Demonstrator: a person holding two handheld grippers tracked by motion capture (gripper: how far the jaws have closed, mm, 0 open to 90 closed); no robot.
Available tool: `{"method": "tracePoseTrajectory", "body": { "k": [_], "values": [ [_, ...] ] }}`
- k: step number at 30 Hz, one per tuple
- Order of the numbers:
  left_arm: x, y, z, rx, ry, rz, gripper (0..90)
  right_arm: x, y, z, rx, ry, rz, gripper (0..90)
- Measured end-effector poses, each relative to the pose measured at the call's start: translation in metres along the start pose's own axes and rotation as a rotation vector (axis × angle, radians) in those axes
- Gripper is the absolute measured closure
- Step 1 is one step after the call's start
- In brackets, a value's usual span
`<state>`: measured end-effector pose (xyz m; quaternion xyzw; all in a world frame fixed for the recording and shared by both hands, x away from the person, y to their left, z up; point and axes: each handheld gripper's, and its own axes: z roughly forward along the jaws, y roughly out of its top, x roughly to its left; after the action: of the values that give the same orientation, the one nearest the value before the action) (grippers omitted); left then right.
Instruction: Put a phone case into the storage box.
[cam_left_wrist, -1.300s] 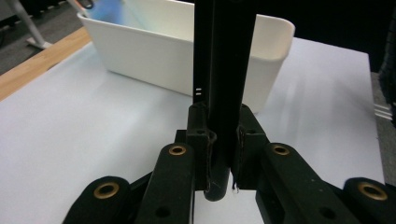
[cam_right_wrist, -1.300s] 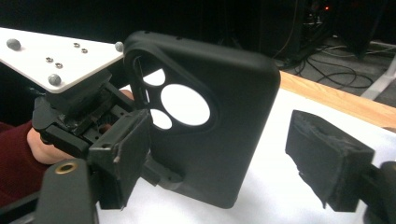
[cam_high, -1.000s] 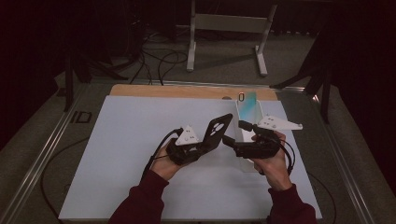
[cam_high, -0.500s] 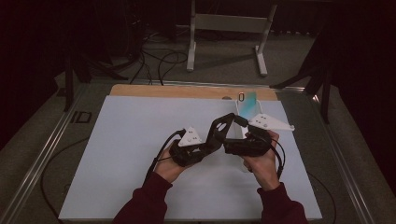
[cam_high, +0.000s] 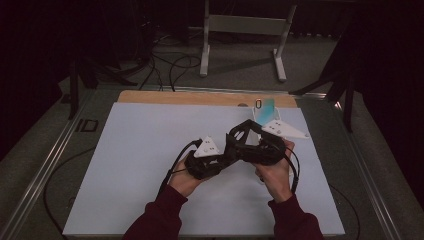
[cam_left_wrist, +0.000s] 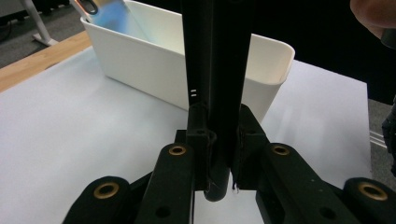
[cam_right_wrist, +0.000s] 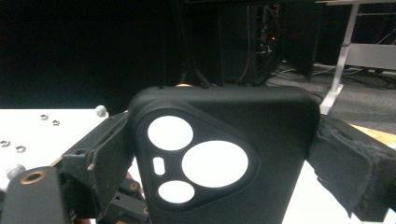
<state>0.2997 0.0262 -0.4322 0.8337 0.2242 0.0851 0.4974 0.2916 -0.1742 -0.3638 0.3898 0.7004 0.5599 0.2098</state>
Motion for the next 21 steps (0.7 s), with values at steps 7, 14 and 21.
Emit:
{"method": "tracePoseTrajectory", "body": {
  "k": [7, 14, 21],
  "values": [
    [0.0004, -0.0002, 0.0006, 0.005, 0.002, 0.004, 80.1, -0.0004, -0.0005, -0.0009, 0.003, 0.003, -0.011, 13.0],
    [0.0008, 0.0004, -0.0018, -0.005, 0.000, 0.006, 76.8, -0.0025, 0.0002, -0.0031, -0.005, 0.001, -0.012, 13.6],
    [0.0053, 0.0003, -0.0081, -0.019, -0.011, -0.005, 54.8, -0.0083, 0.0001, -0.0054, -0.001, -0.012, -0.014, 13.6]
  ]
}}
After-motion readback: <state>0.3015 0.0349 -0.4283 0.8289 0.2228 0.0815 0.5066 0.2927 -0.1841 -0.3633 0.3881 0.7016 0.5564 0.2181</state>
